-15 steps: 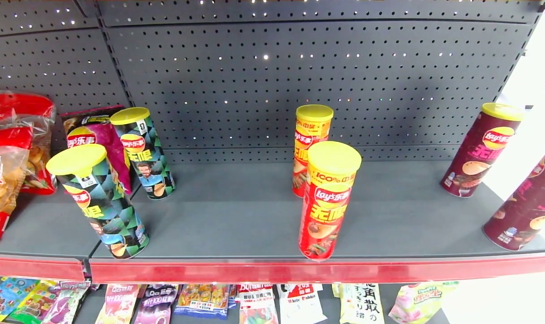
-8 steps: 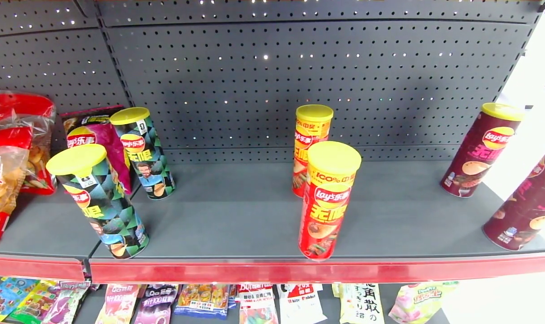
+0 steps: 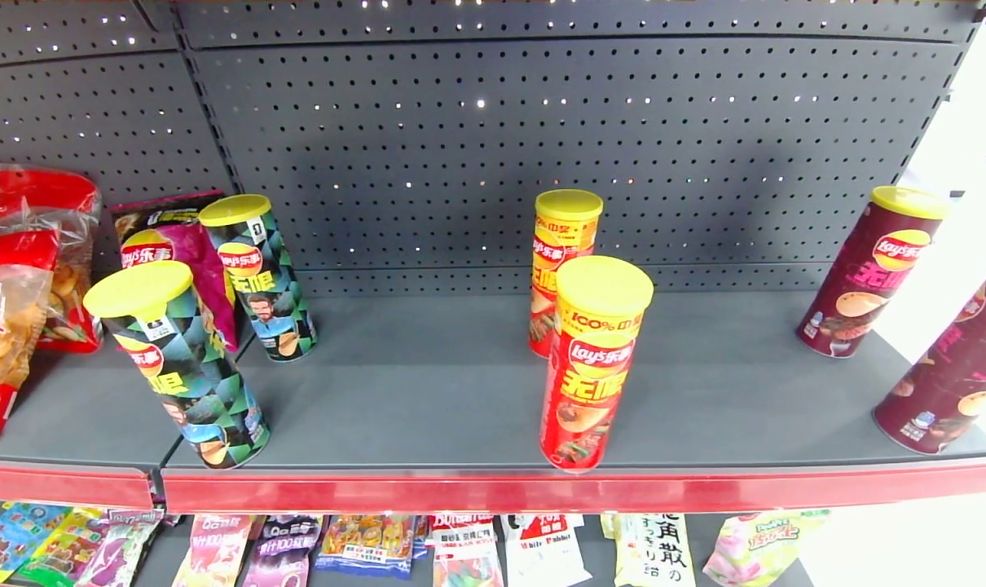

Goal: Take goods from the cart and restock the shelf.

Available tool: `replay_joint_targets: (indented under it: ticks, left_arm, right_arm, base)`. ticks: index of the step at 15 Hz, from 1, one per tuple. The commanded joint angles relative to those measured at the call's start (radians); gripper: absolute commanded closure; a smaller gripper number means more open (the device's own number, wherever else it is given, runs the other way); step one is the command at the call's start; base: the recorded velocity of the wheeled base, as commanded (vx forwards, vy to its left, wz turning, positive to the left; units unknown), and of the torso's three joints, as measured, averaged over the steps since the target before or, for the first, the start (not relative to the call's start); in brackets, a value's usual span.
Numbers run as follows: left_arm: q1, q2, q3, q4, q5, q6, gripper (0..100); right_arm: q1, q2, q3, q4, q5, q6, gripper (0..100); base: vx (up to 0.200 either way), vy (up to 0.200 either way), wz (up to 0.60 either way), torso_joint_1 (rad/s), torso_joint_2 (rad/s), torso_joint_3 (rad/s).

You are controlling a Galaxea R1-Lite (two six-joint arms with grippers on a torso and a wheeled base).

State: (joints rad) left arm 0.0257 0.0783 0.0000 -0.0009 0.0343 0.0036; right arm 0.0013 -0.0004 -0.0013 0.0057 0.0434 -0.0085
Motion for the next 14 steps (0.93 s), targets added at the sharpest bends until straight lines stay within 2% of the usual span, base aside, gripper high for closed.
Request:
replay_joint_targets:
  ticks: [1,2,4,5,6,11,12,13,14]
  left_arm:
    - [0.011,-0.014,0.0,-0.001,-0.001,-0.001,0]
    - [-0.023,-0.074,0.0,0.001,-0.007,0.003,0]
    - [-0.024,-0.078,0.0,-0.001,0.013,-0.024,0]
    - [-0.024,-0.078,0.0,-0.001,0.01,-0.016,0]
    - [-0.024,-0.078,0.0,-0.001,-0.001,0.007,0]
    - [-0.024,-0.078,0.0,0.001,-0.001,-0.002,0]
    - [-0.024,-0.078,0.0,0.001,-0.001,-0.002,0]
    - [-0.024,-0.078,0.0,0.001,-0.001,-0.002,0]
    - [-0.024,-0.078,0.0,0.001,-0.001,-0.002,0]
  right_arm:
    - [0.0,0.0,0.0,0.0,0.0,0.002,0]
    - [0.0,0.0,0.001,0.0,0.001,0.001,0]
    - [0.002,0.0,0.0,0.0,0.003,-0.002,0]
    - [0.0,0.0,0.0,0.0,0.003,-0.001,0]
    - [0.0,0.0,0.0,0.0,0.003,0.001,0]
    - [0.0,0.0,0.0,-0.001,0.004,0.005,0]
    - [0.005,0.013,-0.052,-0.02,0.03,0.039,0]
    - [0.028,0.132,-0.212,-0.024,0.085,0.124,0]
    - [0.029,0.226,-0.296,-0.026,0.085,0.167,0]
  base:
    - [0.0,0.0,0.0,0.0,0.0,0.0]
    - [0.0,0.0,0.0,0.0,0.0,0.0]
    - [0.0,0.0,0.0,0.0,0.0,0.0]
    - [0.0,0.0,0.0,0.0,0.0,0.0]
    - [0.0,0.0,0.0,0.0,0.0,0.0]
    - [0.0,0.0,0.0,0.0,0.0,0.0]
    - [0.0,0.0,0.0,0.0,0.0,0.0]
    - [0.0,0.0,0.0,0.0,0.0,0.0]
    - [0.0,0.0,0.0,0.0,0.0,0.0]
